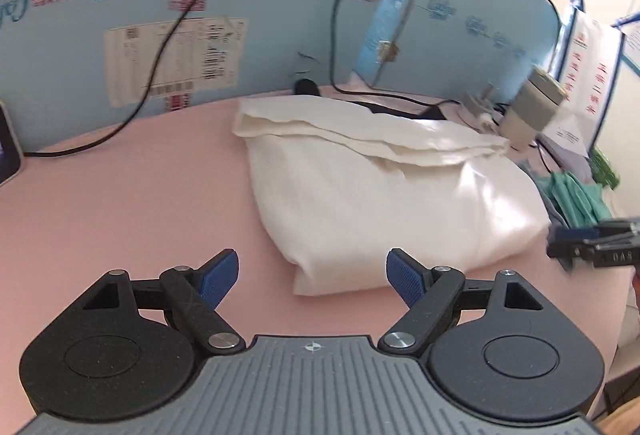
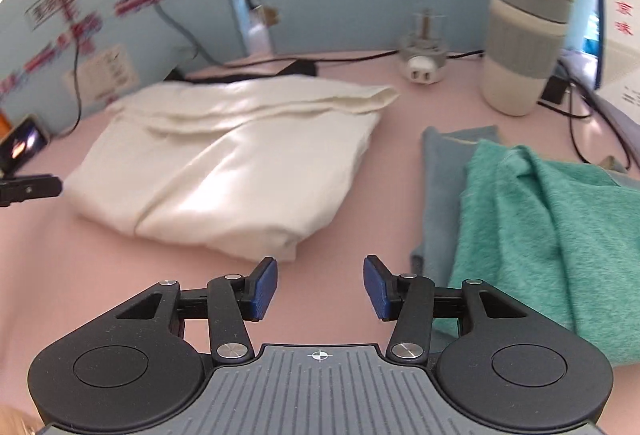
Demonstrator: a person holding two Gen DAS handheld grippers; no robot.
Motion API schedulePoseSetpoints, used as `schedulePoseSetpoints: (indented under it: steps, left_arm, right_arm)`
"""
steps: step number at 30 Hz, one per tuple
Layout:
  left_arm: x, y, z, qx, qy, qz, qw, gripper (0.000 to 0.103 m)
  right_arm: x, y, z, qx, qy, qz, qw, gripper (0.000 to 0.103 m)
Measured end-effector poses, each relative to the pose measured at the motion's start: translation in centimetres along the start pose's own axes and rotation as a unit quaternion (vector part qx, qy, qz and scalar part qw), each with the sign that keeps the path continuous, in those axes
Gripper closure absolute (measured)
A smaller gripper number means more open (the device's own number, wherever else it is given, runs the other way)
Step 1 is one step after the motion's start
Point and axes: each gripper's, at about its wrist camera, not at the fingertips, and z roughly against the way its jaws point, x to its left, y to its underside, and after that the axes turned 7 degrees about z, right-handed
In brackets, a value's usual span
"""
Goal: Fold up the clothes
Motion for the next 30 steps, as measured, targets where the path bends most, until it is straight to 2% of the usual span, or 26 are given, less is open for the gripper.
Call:
schedulePoseSetpoints:
  steps: [2,4,6,8,9,10,11,12,13,14,16,21,25,28,30]
  left_arm:
    - [0.0,0.4,-0.5,0.003,0.005,0.011,0.9999,0.023]
    - [-0.2,0.9,-1.3,0.006,0.009,0.021,0.9997,0.023]
    - [-0.5,1.0,-1.7,0.006,0.013,0.024,0.9996,0.024]
    - [-0.9,1.0,-2.1,0.003,0.020,0.028,0.9994,0.029]
    - [-1.1,1.0,-2.2,-0.001,0.026,0.031,0.9992,0.040]
    - [-1.3,0.9,-2.3,-0.001,0.023,0.034,0.9992,0.059]
    - [-1.4,0.8,-2.4,0.001,0.011,0.038,0.9992,0.068]
    - [-1.4,0.7,-2.5,0.003,0.003,0.043,0.9990,0.076]
    - [-1.3,0.6,-2.4,0.004,0.003,0.050,0.9987,0.080]
    - [-1.1,0.4,-2.2,0.005,0.006,0.057,0.9983,0.081]
    - [-0.8,0.0,-1.7,0.014,0.013,0.060,0.9980,0.084]
    - [-0.4,-1.9,-0.1,0.029,0.004,0.042,0.9987,0.086]
    - [-0.7,-2.9,2.2,0.061,-0.012,0.002,0.9981,0.086]
    - [-1.5,-1.8,4.7,0.100,-0.042,-0.049,0.9929,0.092]
    - [-1.0,0.1,5.8,0.124,-0.062,-0.057,0.9887,0.092]
  right_arm:
    - [0.1,0.0,-0.1,-0.011,-0.010,0.007,1.000,0.054]
    - [0.1,-0.4,-0.8,-0.019,-0.012,0.007,1.000,0.037]
    - [0.2,-0.8,-1.5,-0.023,-0.014,0.015,1.000,0.035]
    - [0.9,-1.4,-2.1,-0.024,-0.017,0.038,0.999,0.035]
    - [1.2,-1.7,-2.4,-0.024,-0.017,0.048,0.998,0.035]
    - [1.5,-1.8,-2.7,-0.022,-0.019,0.051,0.998,0.036]
    - [1.7,-2.0,-3.1,-0.021,-0.020,0.051,0.998,0.039]
    - [1.7,-2.0,-3.3,-0.019,-0.024,0.043,0.999,0.056]
    - [1.8,-1.9,-3.3,-0.020,-0.029,0.034,0.999,0.069]
    - [1.8,-1.8,-3.3,-0.020,-0.033,0.026,0.999,0.071]
    - [1.9,-1.7,-3.1,-0.022,-0.039,0.015,0.999,0.082]
    - [1.7,-2.1,-1.4,-0.024,-0.054,-0.014,0.998,0.087]
    - [1.7,-2.8,0.5,0.003,-0.063,-0.040,0.997,0.087]
    - [1.9,-2.3,2.6,0.032,-0.086,-0.059,0.994,0.087]
    - [2.1,-1.0,3.7,0.058,-0.108,-0.071,0.990,0.087]
